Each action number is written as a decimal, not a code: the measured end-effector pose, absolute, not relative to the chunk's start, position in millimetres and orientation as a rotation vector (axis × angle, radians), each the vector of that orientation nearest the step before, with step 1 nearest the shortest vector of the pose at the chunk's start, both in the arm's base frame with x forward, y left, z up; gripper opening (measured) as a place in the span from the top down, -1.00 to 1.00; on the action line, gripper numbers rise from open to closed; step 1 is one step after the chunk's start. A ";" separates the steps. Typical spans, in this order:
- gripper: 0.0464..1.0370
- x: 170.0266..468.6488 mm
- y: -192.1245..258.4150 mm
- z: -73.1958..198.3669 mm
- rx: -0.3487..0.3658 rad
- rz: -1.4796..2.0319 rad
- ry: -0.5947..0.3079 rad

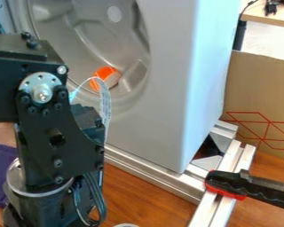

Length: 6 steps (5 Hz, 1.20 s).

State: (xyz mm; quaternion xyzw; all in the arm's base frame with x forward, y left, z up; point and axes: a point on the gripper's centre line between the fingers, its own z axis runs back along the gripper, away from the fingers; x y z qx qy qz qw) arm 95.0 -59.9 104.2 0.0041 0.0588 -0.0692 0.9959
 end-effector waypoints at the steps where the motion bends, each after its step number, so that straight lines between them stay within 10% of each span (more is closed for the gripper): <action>1: -0.93 94.1 -59.2 102.8 0.010 -0.137 0.122; 6: -0.93 125.5 -71.4 42.1 0.017 -0.094 0.217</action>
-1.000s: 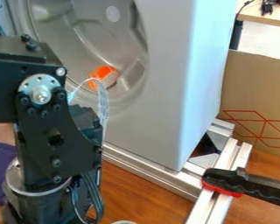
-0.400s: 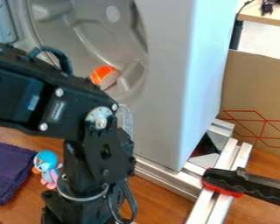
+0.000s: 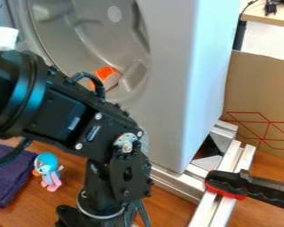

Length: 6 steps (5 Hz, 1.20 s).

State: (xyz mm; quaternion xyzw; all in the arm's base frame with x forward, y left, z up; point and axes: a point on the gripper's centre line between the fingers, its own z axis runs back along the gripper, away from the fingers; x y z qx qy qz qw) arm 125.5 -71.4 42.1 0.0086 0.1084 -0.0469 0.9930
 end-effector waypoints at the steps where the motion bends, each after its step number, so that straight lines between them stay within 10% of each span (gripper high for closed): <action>1: -0.93 126.0 -74.0 36.2 0.009 -0.097 0.243; 6: -0.93 169.2 -61.0 4.7 -0.026 0.019 0.238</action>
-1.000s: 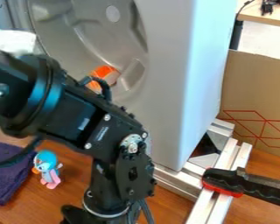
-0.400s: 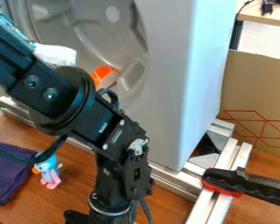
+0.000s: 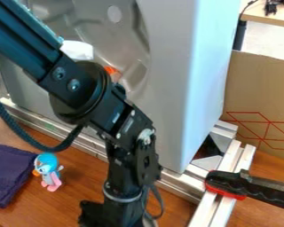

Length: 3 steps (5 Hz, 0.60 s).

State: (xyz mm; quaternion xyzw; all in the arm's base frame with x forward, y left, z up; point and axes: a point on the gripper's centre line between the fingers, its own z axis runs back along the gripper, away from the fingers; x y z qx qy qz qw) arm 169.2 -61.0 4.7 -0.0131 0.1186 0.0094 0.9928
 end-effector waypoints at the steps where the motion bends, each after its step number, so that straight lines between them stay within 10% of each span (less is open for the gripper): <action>1: -0.93 198.9 -46.4 8.9 -0.018 0.101 0.155; 3: -0.93 222.7 -23.9 18.3 -0.043 0.131 0.120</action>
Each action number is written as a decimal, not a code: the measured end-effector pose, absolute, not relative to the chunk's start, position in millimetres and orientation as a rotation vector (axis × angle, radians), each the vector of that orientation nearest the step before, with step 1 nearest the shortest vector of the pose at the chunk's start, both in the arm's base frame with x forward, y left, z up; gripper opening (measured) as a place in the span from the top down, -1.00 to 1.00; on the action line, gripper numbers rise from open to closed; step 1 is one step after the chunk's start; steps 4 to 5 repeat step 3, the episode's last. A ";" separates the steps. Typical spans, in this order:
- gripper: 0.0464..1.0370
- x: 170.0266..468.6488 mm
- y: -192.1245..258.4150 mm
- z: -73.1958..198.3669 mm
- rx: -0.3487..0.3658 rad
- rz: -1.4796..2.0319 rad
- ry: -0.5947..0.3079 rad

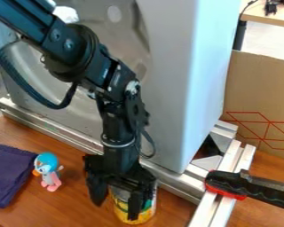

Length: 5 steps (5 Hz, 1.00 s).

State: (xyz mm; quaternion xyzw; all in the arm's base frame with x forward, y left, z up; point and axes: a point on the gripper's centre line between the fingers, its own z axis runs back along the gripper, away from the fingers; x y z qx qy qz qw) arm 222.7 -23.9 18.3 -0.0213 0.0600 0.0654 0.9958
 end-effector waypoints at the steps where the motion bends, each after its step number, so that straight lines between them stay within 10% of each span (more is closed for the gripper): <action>1: -0.93 213.0 -24.5 30.0 -0.029 0.120 0.135; 2: -0.93 172.5 -35.5 40.5 0.047 0.017 0.297; 5: -0.93 137.7 -28.8 59.5 0.113 -0.035 0.237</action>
